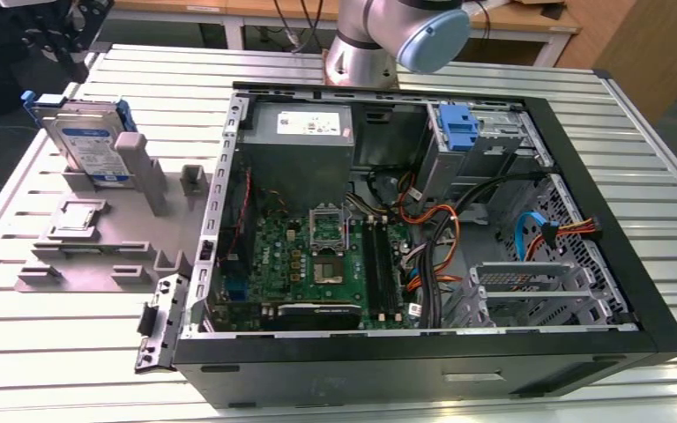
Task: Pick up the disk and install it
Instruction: 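Reach for the disk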
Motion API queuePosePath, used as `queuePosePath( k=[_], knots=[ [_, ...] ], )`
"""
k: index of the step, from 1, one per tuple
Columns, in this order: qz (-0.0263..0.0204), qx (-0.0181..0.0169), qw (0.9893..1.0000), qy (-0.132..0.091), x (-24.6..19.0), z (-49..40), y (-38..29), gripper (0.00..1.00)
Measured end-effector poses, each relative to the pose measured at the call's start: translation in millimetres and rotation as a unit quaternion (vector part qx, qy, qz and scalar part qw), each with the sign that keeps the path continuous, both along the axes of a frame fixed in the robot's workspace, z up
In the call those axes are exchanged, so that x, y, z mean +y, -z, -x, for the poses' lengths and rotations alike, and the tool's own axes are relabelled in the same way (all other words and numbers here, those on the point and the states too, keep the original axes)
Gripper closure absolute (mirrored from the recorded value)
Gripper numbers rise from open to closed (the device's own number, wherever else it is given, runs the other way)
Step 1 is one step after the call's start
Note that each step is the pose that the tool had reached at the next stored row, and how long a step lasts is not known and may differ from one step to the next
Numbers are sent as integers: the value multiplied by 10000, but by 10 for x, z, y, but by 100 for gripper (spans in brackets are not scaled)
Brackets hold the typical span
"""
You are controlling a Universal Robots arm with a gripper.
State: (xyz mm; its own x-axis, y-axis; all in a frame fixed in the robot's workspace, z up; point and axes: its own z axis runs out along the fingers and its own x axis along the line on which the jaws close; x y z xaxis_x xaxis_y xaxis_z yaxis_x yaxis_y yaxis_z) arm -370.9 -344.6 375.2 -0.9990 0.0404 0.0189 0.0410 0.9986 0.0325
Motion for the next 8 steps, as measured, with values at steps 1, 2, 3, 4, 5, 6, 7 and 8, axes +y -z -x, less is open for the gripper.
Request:
queuePosePath(
  k=[1, 2, 3, 4, 5, 6, 7, 8],
  knots=[
    [0, -1, 10000, 0, 1, 25, 3, 90],
    [-1, -1, 10000, 0, 2, 50, 5, 90],
    [-3, 0, 10000, 0, 4, 76, 7, 90],
    [-5, 0, 10000, 0, 6, 101, 10, 90],
    [-9, -1, 10000, 0, 8, 127, 13, 90],
    [-12, -1, 10000, 0, 10, 149, 17, 90],
    [-16, -1, 10000, -1, 14, 172, 20, 90],
    [-18, 0, 10000, 0, 18, 195, 23, 90]
  ],
)
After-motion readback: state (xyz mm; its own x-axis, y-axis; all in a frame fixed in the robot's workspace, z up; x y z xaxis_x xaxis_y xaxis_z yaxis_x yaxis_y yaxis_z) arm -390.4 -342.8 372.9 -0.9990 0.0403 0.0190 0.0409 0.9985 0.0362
